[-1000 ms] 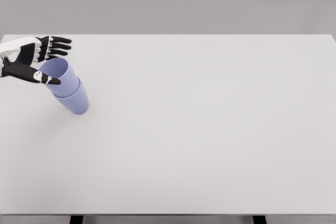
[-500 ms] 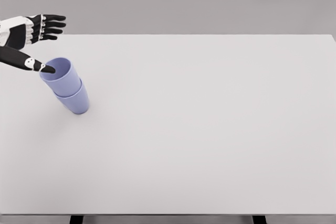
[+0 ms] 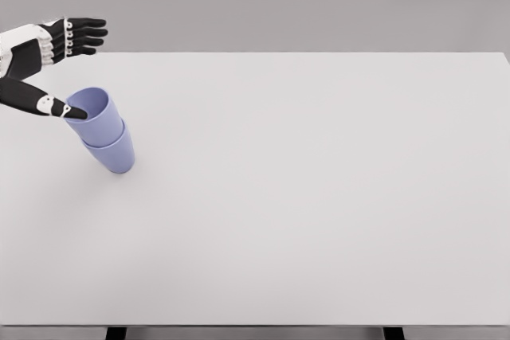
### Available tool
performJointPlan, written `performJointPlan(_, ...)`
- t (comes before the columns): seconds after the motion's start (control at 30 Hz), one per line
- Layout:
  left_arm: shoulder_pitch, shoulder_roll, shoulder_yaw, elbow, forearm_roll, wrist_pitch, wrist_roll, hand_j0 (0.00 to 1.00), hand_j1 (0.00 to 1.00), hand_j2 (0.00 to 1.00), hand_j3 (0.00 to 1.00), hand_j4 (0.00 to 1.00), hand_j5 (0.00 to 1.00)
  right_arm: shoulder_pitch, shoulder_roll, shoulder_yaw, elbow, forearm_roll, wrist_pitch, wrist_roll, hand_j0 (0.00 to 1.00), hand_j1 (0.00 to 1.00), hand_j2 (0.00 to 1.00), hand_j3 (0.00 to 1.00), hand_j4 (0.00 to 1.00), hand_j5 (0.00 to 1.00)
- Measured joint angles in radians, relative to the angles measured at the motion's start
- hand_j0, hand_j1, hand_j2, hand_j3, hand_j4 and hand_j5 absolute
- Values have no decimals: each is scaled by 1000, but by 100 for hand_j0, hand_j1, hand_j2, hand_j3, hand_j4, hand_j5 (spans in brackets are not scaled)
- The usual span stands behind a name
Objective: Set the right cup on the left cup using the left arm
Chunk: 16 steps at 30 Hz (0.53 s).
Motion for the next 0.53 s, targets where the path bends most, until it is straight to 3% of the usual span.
performJointPlan(0.53,9,-18,3,-1,-5,-15,1,100,100,100,100,100,100,0,0,0,0,0,0,0,100,100,100,100,100,100)
